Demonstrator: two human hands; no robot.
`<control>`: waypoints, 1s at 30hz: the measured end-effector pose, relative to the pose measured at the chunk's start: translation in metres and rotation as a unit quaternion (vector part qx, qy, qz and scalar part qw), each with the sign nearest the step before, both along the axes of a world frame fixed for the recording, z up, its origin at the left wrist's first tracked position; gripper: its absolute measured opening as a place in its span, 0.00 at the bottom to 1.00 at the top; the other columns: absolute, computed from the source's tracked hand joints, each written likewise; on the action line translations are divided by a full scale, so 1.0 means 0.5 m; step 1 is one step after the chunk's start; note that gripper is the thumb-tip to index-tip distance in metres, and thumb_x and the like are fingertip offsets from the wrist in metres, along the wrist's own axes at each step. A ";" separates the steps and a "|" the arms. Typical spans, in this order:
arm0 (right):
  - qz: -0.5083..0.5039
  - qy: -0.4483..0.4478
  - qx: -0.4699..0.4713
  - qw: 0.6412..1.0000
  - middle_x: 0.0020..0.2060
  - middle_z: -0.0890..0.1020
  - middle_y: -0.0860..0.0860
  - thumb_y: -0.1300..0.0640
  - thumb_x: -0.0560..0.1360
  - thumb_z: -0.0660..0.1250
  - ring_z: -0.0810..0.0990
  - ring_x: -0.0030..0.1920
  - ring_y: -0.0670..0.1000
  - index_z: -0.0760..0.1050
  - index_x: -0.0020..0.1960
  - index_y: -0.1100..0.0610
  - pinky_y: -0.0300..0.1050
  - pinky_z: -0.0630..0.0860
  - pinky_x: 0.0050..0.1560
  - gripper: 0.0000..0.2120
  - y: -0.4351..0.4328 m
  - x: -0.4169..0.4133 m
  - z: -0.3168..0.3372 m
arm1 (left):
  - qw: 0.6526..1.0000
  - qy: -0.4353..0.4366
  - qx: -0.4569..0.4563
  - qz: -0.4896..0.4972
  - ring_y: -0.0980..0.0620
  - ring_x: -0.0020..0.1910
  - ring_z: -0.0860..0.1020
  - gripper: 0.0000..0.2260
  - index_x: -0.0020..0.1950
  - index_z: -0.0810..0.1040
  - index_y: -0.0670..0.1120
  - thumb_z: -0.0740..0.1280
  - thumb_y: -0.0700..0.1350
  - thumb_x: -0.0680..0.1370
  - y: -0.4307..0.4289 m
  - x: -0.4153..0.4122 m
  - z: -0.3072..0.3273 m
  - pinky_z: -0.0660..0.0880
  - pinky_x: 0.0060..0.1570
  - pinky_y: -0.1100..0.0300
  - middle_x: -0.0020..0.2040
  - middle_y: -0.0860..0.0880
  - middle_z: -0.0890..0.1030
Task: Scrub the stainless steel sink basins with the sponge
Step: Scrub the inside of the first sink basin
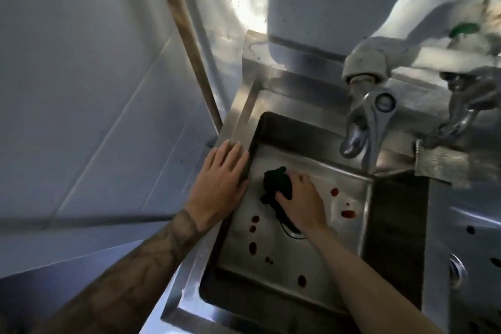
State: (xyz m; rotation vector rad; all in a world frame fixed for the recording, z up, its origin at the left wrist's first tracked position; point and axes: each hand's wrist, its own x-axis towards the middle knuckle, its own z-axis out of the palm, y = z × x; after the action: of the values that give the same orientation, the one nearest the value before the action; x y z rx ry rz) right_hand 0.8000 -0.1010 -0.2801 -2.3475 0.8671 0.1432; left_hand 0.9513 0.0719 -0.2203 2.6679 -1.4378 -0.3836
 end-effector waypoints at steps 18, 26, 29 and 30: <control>0.048 -0.011 -0.214 0.975 0.63 0.76 0.58 0.38 0.79 0.66 0.73 0.60 0.61 0.74 0.68 0.50 0.55 0.71 0.58 0.23 -0.028 0.162 -0.286 | 0.993 -0.110 -0.041 0.003 0.37 0.84 0.60 0.26 0.83 0.64 0.44 0.52 0.57 0.88 0.000 -0.001 -0.088 0.60 0.81 0.37 0.83 0.40 0.65; -0.016 -0.027 -0.231 0.972 0.62 0.75 0.61 0.46 0.81 0.66 0.73 0.59 0.63 0.75 0.66 0.56 0.58 0.71 0.60 0.18 -0.060 0.080 -0.349 | 0.993 -0.117 -0.026 -0.005 0.35 0.83 0.59 0.26 0.83 0.63 0.43 0.55 0.55 0.88 0.002 0.000 -0.086 0.61 0.80 0.35 0.83 0.38 0.64; -0.183 0.015 -0.216 0.959 0.63 0.75 0.65 0.49 0.81 0.67 0.74 0.60 0.68 0.76 0.65 0.60 0.61 0.71 0.62 0.19 -0.053 0.136 -0.348 | 0.992 -0.125 -0.023 -0.005 0.35 0.84 0.59 0.27 0.83 0.62 0.42 0.55 0.56 0.88 0.002 -0.002 -0.089 0.60 0.80 0.35 0.83 0.38 0.64; -0.220 0.021 -0.196 0.955 0.64 0.74 0.65 0.48 0.81 0.65 0.74 0.61 0.68 0.75 0.65 0.60 0.63 0.70 0.64 0.20 -0.036 0.158 -0.345 | 0.992 -0.126 -0.024 -0.006 0.35 0.84 0.59 0.27 0.83 0.63 0.42 0.54 0.56 0.88 0.001 -0.002 -0.090 0.60 0.80 0.35 0.83 0.38 0.64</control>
State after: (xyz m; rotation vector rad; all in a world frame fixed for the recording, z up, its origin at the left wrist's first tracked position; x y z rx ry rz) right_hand 0.8791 -0.1187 -0.4527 -2.4365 1.5321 -0.1809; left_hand 0.9501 0.0724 -0.2651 2.7503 -1.5038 -0.0100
